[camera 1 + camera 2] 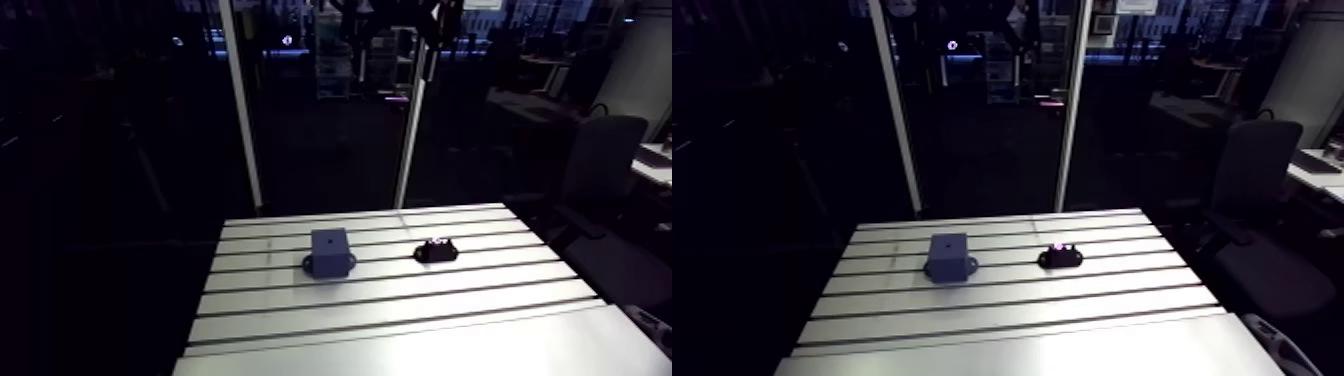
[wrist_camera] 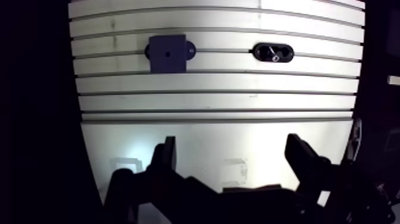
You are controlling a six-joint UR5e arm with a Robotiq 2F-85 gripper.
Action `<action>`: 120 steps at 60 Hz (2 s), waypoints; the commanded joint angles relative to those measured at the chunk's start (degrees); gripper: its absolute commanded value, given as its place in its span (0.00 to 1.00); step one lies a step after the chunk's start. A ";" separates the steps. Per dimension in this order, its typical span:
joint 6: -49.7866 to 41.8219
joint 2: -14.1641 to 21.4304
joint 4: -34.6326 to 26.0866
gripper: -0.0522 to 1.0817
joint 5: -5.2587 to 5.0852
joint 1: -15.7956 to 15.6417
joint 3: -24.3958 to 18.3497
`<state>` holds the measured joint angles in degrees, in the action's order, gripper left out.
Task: Pick up the M10 bolt and insert it into the hole until fully seated.
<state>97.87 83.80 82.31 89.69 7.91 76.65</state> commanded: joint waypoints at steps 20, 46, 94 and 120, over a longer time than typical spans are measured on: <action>0.44 0.09 0.18 0.05 0.18 -0.09 0.11; 1.30 0.09 0.26 0.05 0.35 -0.09 0.11; 9.71 0.19 13.35 0.05 2.79 3.44 9.95; 11.60 -2.38 22.12 0.05 2.37 8.24 15.23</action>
<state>108.81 82.98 98.54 92.14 14.46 88.93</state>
